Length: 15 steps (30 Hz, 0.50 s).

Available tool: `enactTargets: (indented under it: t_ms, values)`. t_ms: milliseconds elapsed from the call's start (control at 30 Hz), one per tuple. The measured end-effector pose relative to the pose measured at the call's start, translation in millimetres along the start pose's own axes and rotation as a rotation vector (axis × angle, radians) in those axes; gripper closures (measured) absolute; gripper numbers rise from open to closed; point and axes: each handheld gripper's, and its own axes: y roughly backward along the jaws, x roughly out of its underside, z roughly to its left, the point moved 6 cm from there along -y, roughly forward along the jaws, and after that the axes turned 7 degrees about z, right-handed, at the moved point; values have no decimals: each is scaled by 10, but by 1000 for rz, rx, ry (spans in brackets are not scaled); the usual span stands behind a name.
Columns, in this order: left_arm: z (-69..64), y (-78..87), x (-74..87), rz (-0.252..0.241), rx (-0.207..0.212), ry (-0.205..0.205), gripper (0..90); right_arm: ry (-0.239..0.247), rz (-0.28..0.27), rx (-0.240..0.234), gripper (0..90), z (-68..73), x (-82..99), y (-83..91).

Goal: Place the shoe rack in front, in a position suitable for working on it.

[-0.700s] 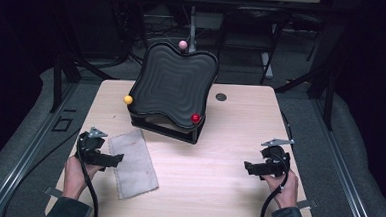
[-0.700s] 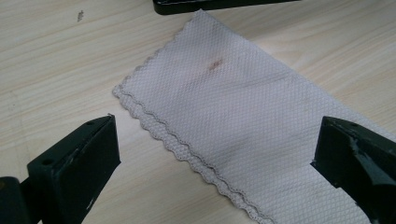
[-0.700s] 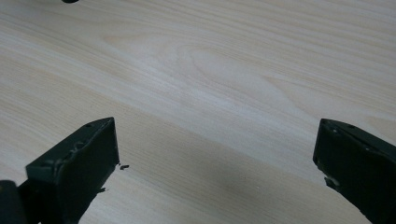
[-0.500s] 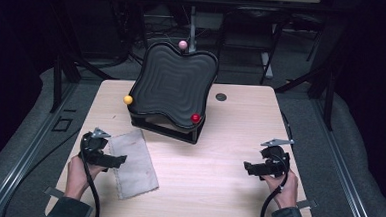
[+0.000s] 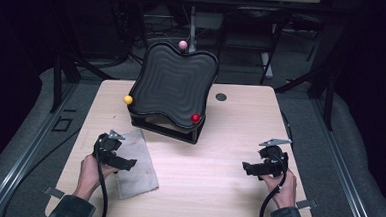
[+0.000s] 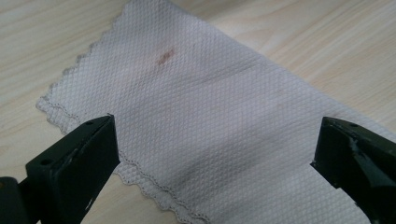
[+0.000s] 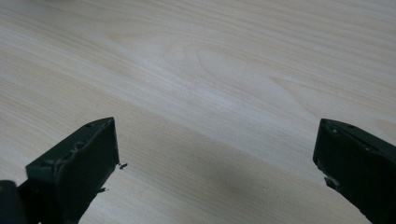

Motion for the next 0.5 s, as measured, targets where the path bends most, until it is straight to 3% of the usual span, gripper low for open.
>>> enactTargets:
  t_ms: [100, 200, 333, 400, 500]
  values:
    - [-26, -79, -23, 28, 17, -5, 0, 0, 0, -8, 0, 1, 1, -1]
    - [-111, -190, -45, 74, 10, -43, 0, 2, -1, -6, 0, 11, -1, 3]
    - [-130, -277, -23, 116, -2, -56, 13, -1, -3, -1, 0, 5, -1, 4]
    - [-153, -353, -1, 144, -3, -71, 121, 1, -1, -10, 0, 9, -1, 3]
    - [-179, -362, -16, 133, 13, -67, 147, 4, 1, -10, 0, 16, 0, 4]
